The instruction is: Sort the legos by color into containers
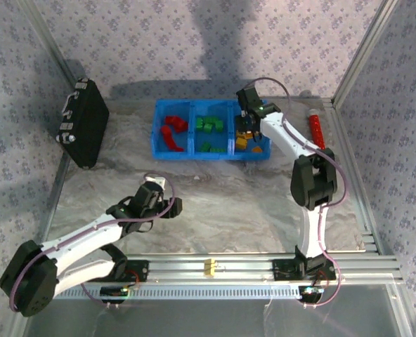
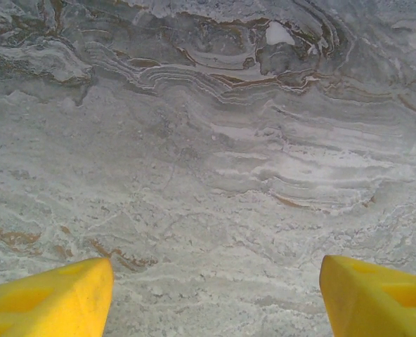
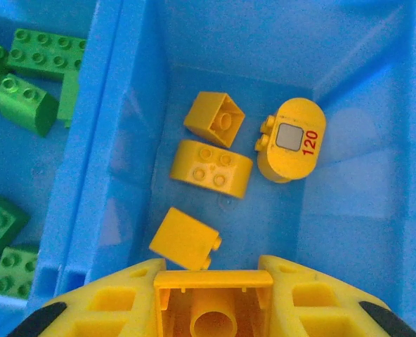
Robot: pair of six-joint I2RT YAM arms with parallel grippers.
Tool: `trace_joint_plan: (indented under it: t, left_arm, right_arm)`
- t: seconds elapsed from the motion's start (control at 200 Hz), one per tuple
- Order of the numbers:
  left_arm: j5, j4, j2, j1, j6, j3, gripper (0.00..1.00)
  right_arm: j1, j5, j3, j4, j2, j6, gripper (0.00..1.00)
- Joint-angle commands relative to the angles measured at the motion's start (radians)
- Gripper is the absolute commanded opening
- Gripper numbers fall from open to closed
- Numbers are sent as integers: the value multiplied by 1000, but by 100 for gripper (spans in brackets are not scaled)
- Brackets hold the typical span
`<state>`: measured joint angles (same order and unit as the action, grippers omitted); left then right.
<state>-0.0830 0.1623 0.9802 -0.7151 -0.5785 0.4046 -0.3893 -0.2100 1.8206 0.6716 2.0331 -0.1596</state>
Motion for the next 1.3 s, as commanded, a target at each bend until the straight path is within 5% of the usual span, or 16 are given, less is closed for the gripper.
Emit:
trace_joint_plan:
  t: [0.0, 0.455, 0.535, 0.575, 0.625, 0.685, 1.294]
  left_arm:
    - [-31, 34, -24, -22, -27, -1, 77]
    - [-59, 94, -151, -56, -68, -49, 77]
    - [-64, 95, -163, -56, -70, -53, 77]
    - [-64, 97, -166, -55, -69, -51, 77]
    - [-65, 101, -166, -56, -70, -47, 77]
    - [-66, 108, -164, -58, -67, -40, 77]
    - [-164, 162, -157, -58, 73, 99, 77]
  right_arm:
    - [13, -5, 66, 51, 60, 6, 31]
    - [24, -25, 315, 149, 251, 14, 33]
    - [30, -22, 323, 153, 247, 11, 43]
    - [33, -17, 326, 160, 242, 8, 60]
    - [32, -11, 321, 161, 220, 5, 75]
    - [26, -8, 270, 127, 164, 6, 80]
    - [15, 44, -172, -39, -324, 13, 81]
